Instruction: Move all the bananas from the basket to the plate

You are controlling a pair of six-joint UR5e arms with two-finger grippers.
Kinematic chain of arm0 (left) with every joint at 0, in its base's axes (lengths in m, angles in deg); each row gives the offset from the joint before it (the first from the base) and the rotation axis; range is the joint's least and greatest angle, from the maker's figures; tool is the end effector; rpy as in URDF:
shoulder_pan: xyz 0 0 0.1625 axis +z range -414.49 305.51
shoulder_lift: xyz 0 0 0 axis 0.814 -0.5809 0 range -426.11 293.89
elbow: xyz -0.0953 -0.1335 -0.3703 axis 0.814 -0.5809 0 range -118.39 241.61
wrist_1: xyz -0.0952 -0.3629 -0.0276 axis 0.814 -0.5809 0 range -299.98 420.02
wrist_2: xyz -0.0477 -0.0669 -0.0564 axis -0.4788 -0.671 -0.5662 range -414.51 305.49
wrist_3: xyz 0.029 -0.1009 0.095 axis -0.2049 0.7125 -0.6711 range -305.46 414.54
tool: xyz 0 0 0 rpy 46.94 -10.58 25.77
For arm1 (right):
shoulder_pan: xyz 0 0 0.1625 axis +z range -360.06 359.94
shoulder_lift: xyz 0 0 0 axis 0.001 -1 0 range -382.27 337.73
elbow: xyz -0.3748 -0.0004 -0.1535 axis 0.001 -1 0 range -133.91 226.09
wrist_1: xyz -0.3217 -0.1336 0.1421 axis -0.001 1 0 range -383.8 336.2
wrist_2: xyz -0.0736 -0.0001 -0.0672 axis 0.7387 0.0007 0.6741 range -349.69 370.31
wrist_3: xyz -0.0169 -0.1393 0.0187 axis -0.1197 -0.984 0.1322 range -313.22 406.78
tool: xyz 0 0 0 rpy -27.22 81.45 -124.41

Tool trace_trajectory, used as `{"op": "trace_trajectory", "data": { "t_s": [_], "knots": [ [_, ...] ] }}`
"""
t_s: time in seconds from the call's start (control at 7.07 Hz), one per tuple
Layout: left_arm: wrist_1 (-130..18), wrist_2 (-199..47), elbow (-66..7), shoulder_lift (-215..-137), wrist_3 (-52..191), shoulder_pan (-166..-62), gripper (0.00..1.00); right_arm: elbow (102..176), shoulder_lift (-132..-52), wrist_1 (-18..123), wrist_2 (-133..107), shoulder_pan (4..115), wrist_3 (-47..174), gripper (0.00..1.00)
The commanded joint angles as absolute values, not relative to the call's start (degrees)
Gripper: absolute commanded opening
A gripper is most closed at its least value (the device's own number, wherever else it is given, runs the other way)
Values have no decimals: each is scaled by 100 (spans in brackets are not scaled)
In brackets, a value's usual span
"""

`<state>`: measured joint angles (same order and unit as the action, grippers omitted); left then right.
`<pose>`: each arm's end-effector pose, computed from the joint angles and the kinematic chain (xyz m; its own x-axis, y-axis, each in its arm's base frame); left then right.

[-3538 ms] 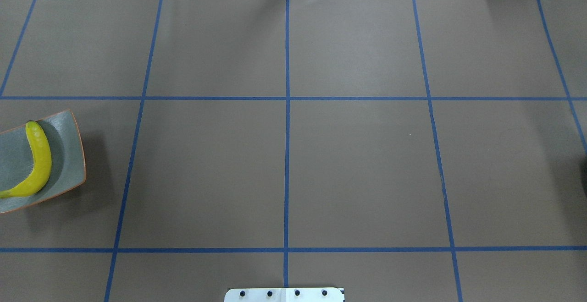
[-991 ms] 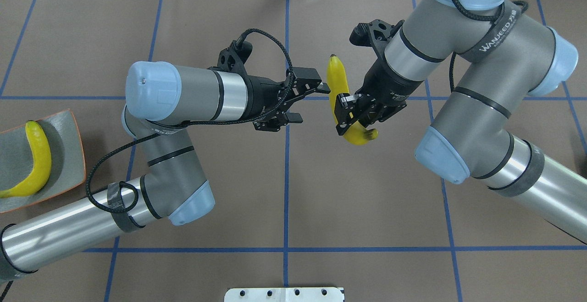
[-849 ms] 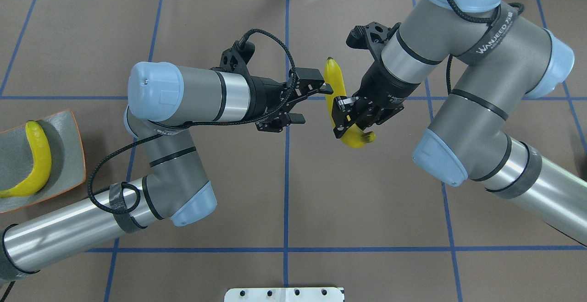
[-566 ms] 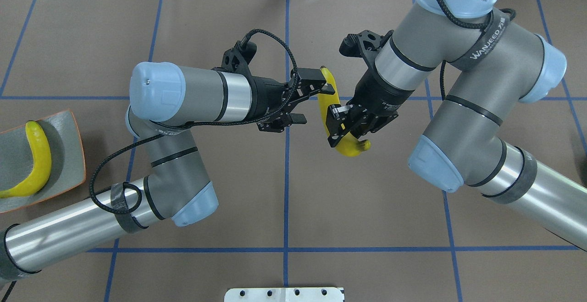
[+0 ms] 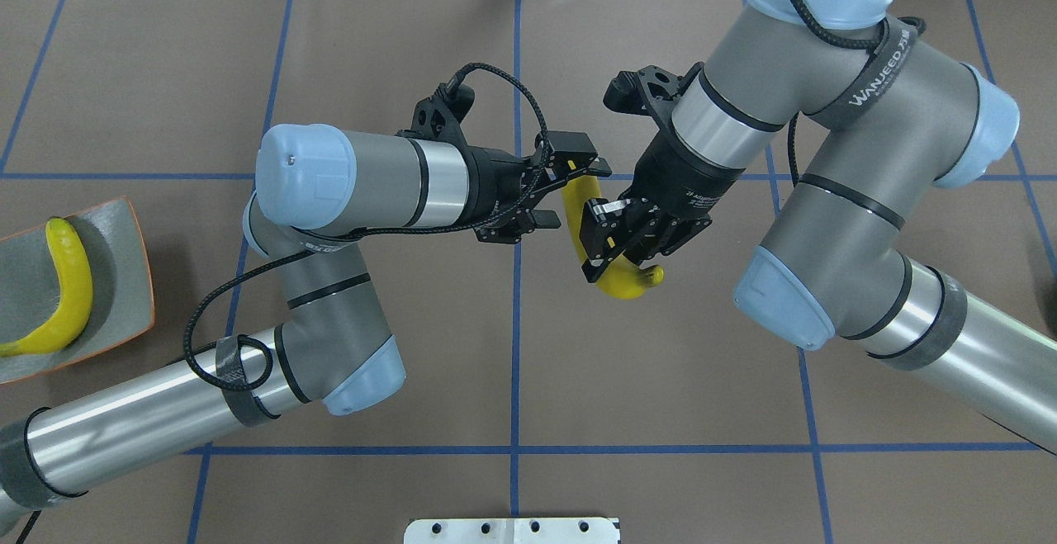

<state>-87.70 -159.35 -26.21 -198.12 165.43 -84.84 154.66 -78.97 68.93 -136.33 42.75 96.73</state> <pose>0.5237 -0.4192 0.1213 -0.2018 -0.2812 -0.9382 0.2110 0.9229 -0.3220 -0.4033 -0.3941 0.1999 0.3096 -0.1955 0.9305 0.3777 0.9234 0.0684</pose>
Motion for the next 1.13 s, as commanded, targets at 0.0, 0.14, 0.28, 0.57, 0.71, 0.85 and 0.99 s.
{"op": "trace_trajectory", "data": {
  "t_s": [0.0,0.14,0.28,0.57,0.71,0.85,0.99],
  "knots": [
    [-8781,-15866,-2602,-19839,16537,-8393,100,15472,-7905,6892,-13691,4275,9679,0],
    [-8781,-15866,-2610,-19830,16537,-8384,100,15463,-7905,6892,-13691,4283,9679,0],
    [-8799,-15866,-2628,-19822,16546,-8384,97,15463,-7905,6892,-13691,4283,9679,0],
    [-8816,-15866,-2663,-19813,16573,-8376,82,15463,-7905,6884,-13691,4292,9679,0],
    [-8808,-15866,-2654,-19821,16564,-8332,72,15463,-7905,6884,-13691,4292,9679,0],
    [-8799,-15866,-2646,-19821,16546,-8314,57,15455,-7905,6875,-13682,4284,9679,0],
    [-8799,-15866,-2646,-19821,16590,-8305,16,15437,-7905,6866,-13682,4283,9670,0]
  ]
}}
